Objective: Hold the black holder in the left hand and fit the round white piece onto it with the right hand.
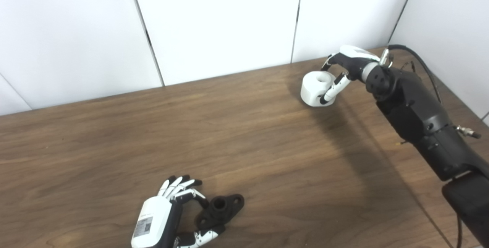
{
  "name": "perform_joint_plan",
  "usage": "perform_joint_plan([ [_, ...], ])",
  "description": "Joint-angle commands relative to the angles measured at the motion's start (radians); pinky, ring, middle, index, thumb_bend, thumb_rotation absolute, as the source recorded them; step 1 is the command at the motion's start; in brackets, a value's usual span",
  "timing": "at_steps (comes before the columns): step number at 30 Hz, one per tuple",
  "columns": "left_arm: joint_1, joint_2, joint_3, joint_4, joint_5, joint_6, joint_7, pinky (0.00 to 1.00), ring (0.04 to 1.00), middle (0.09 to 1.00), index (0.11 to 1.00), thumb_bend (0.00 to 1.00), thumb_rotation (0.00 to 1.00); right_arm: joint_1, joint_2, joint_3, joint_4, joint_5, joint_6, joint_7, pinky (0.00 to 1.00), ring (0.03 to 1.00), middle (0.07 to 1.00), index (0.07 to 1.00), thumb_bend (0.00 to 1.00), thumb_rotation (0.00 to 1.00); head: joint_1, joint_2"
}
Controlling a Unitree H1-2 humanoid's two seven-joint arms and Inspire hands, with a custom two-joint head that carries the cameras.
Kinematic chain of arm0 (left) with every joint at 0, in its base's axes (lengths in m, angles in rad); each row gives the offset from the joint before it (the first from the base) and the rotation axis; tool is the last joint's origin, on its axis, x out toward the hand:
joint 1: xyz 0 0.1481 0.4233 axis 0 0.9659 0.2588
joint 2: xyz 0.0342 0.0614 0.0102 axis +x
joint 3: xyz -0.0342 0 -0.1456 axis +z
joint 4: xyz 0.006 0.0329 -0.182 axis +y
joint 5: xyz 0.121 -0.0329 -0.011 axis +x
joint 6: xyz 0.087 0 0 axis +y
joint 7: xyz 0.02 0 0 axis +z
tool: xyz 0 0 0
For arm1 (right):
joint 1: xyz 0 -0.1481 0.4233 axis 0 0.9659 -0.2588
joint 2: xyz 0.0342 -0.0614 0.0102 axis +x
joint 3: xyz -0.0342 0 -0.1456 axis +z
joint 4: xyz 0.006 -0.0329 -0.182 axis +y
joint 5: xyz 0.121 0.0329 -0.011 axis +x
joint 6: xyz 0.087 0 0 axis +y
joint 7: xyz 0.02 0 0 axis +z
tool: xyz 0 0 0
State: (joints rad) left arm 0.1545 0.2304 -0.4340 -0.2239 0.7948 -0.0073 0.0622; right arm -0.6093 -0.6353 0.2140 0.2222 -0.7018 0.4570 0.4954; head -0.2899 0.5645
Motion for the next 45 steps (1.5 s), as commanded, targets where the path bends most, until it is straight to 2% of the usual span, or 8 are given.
perform_joint_plan([
  [1, 0.036, 0.004, -0.025, 0.005, 0.032, 0.026, -0.070, 0.95, 0.888, 0.806, 0.486, 0.52, 0.05, -0.052, -0.032, -0.010, -0.028, 0.000, -0.011, -0.024, 1.00, 1.000, 0.955, 0.667, 0.83, 0.23, 0.002, 0.002],
  [15, 0.035, -0.004, -0.031, -0.002, 0.047, 0.041, -0.078, 0.95, 0.888, 0.807, 0.486, 0.52, 0.05, -0.053, -0.042, -0.004, -0.020, 0.010, -0.017, -0.022, 1.00, 1.000, 0.930, 0.596, 0.80, 0.22, 0.008, 0.005],
  [16, 0.034, -0.005, -0.032, -0.003, 0.048, 0.043, -0.078, 0.95, 0.888, 0.807, 0.486, 0.52, 0.05, -0.052, -0.041, -0.004, -0.017, 0.011, -0.020, -0.026, 1.00, 1.000, 0.927, 0.545, 0.67, 0.18, 0.009, 0.005],
  [17, 0.033, -0.005, -0.033, -0.003, 0.048, 0.045, -0.079, 0.94, 0.887, 0.807, 0.486, 0.52, 0.05, -0.051, -0.041, -0.005, -0.015, 0.012, -0.023, -0.030, 1.00, 1.000, 0.923, 0.513, 0.58, 0.16, 0.010, 0.006],
  [20, 0.032, -0.007, -0.034, -0.002, 0.047, 0.044, -0.076, 0.94, 0.885, 0.806, 0.486, 0.52, 0.05, -0.047, -0.044, -0.002, -0.012, 0.014, -0.041, -0.036, 1.00, 1.000, 0.910, 0.490, 0.52, 0.15, 0.012, 0.005],
  [31, 0.033, -0.012, -0.035, -0.005, 0.060, 0.046, -0.075, 0.94, 0.880, 0.802, 0.486, 0.52, 0.05, -0.036, -0.050, 0.001, -0.014, 0.013, -0.067, -0.043, 1.00, 1.000, 0.897, 0.488, 0.52, 0.14, 0.020, 0.008],
  [38, 0.027, -0.018, -0.040, 0.001, 0.066, 0.047, -0.075, 0.94, 0.881, 0.802, 0.486, 0.52, 0.05, -0.030, -0.054, -0.004, -0.031, 0.018, -0.085, -0.051, 1.00, 1.000, 0.893, 0.489, 0.52, 0.14, 0.054, 0.024],
  [45, 0.022, -0.032, -0.047, 0.013, 0.086, 0.051, -0.074, 0.95, 0.884, 0.807, 0.486, 0.52, 0.05, -0.003, -0.065, -0.008, -0.191, 0.015, -0.058, 0.001, 1.00, 1.000, 0.898, 0.488, 0.52, 0.14, 0.096, 0.040],
])
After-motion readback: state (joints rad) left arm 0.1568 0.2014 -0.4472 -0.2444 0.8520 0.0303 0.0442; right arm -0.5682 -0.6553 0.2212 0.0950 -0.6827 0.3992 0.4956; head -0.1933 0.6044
